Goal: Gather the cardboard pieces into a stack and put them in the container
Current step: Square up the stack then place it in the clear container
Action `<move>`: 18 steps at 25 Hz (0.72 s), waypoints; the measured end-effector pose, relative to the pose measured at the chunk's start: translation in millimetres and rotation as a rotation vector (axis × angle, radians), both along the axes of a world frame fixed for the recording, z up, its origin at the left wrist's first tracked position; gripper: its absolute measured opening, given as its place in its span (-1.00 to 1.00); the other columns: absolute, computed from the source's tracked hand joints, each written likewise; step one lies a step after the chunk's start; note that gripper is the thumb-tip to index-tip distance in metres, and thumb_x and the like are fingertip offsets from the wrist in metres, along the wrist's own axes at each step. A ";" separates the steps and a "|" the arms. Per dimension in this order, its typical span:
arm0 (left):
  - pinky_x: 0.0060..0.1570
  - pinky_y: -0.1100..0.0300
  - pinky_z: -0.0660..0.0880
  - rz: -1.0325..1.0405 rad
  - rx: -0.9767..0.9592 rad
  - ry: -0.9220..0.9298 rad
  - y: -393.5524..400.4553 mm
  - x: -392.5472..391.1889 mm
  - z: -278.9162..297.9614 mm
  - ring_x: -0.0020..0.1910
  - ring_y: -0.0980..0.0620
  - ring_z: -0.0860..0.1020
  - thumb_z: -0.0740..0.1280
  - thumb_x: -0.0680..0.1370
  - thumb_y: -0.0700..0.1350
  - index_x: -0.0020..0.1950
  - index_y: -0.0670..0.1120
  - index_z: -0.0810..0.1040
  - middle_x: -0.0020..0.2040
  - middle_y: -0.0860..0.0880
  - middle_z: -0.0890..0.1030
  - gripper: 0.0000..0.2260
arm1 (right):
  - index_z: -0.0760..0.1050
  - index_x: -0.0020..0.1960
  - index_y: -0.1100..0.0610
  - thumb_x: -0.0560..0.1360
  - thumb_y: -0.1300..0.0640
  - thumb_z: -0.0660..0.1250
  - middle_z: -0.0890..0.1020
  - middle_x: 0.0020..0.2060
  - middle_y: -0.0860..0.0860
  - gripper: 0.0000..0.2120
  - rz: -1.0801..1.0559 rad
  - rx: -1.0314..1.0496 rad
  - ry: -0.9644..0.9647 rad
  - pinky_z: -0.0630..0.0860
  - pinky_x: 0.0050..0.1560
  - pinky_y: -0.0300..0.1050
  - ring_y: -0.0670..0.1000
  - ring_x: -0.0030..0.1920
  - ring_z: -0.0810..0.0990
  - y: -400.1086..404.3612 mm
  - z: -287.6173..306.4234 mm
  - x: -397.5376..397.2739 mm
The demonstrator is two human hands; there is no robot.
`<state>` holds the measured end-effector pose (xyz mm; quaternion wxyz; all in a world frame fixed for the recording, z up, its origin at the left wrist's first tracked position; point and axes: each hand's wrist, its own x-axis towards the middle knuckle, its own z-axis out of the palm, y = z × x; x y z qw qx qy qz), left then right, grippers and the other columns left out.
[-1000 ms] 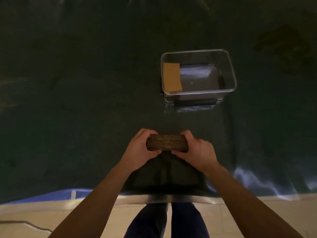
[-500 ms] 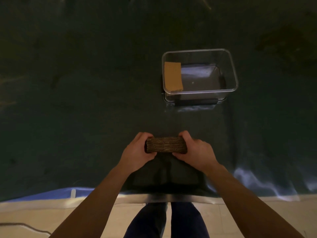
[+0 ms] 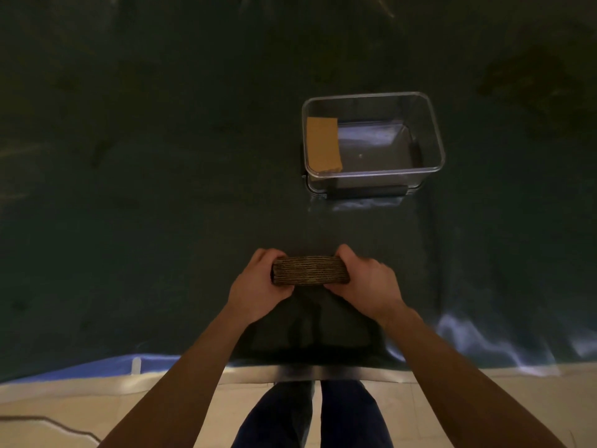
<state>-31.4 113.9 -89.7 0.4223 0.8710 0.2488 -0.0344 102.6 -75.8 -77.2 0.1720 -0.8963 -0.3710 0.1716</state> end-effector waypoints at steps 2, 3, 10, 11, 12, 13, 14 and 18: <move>0.02 0.24 0.52 0.023 -0.139 -0.058 3.2 -0.3 4.2 0.00 0.15 0.56 0.58 0.32 -0.11 0.04 0.17 0.46 0.06 0.16 0.47 -0.57 | 0.25 -0.01 -0.14 0.35 -0.25 0.40 0.50 -0.30 -0.18 -0.59 -0.043 0.008 0.052 0.38 -0.31 -0.14 -0.04 -0.28 0.56 -1.5 1.8 0.8; 0.07 0.23 0.53 0.047 -0.260 -0.098 5.0 -1.1 7.9 0.06 0.13 0.56 0.59 0.32 -0.13 0.04 0.16 0.49 0.08 0.12 0.51 -0.57 | 0.26 -0.03 -0.15 0.32 -0.27 0.41 0.52 -0.29 -0.19 -0.58 -0.068 0.015 0.110 0.41 -0.30 -0.14 -0.08 -0.28 0.54 -3.0 2.9 1.7; -0.03 0.17 0.51 0.242 -0.810 -0.322 -3.0 15.2 37.1 -0.01 0.12 0.57 0.53 0.30 -0.11 0.09 0.17 0.53 -0.02 0.12 0.63 -0.57 | 0.49 0.04 -0.06 0.24 -0.14 0.58 0.64 -0.10 -0.14 -0.54 -0.292 0.454 0.775 0.54 -0.14 -0.30 -0.17 -0.10 0.60 16.1 8.3 -25.7; -0.07 0.20 0.52 0.233 -0.745 -0.327 -1.3 17.6 40.8 -0.04 0.16 0.57 0.53 0.29 -0.10 0.07 0.20 0.53 -0.06 0.16 0.62 -0.58 | 0.49 0.07 -0.12 0.26 -0.14 0.58 0.65 -0.07 -0.14 -0.54 -0.294 0.447 0.785 0.55 -0.10 -0.28 -0.19 -0.07 0.60 17.7 8.4 -28.6; -0.10 0.22 0.52 0.204 -0.668 -0.318 1.7 18.9 43.7 -0.07 0.18 0.57 0.52 0.29 -0.09 0.05 0.23 0.51 -0.09 0.19 0.62 -0.59 | 0.46 0.10 -0.17 0.27 -0.14 0.57 0.64 -0.02 -0.17 -0.52 -0.271 0.411 0.777 0.54 -0.10 -0.29 -0.23 -0.04 0.59 16.9 10.1 -28.3; -0.12 0.25 0.53 0.163 -0.589 -0.299 5.2 19.0 47.4 -0.10 0.21 0.57 0.52 0.29 -0.07 0.04 0.25 0.50 -0.10 0.21 0.61 -0.59 | 0.43 0.13 -0.22 0.27 -0.16 0.56 0.61 0.01 -0.22 -0.49 -0.228 0.356 0.750 0.51 -0.10 -0.33 -0.27 -0.02 0.56 15.0 12.6 -26.0; -0.13 0.28 0.53 0.118 -0.521 -0.283 7.8 19.0 51.4 -0.11 0.23 0.57 0.51 0.29 -0.07 0.04 0.27 0.48 -0.10 0.23 0.60 -0.58 | 0.39 0.15 -0.27 0.26 -0.18 0.55 0.55 0.05 -0.28 -0.45 -0.176 0.299 0.698 0.46 -0.09 -0.35 -0.30 0.00 0.52 13.6 15.3 -22.4; -0.05 0.43 0.48 -0.021 -0.324 -0.283 0.6 20.1 59.0 0.01 0.23 0.59 0.51 0.30 -0.08 0.08 0.31 0.41 0.00 0.28 0.58 -0.52 | 0.23 0.16 -0.44 0.19 -0.20 0.55 0.38 0.11 -0.49 -0.31 -0.108 0.356 0.509 0.39 0.07 -0.33 -0.25 0.16 0.40 24.8 23.7 -19.1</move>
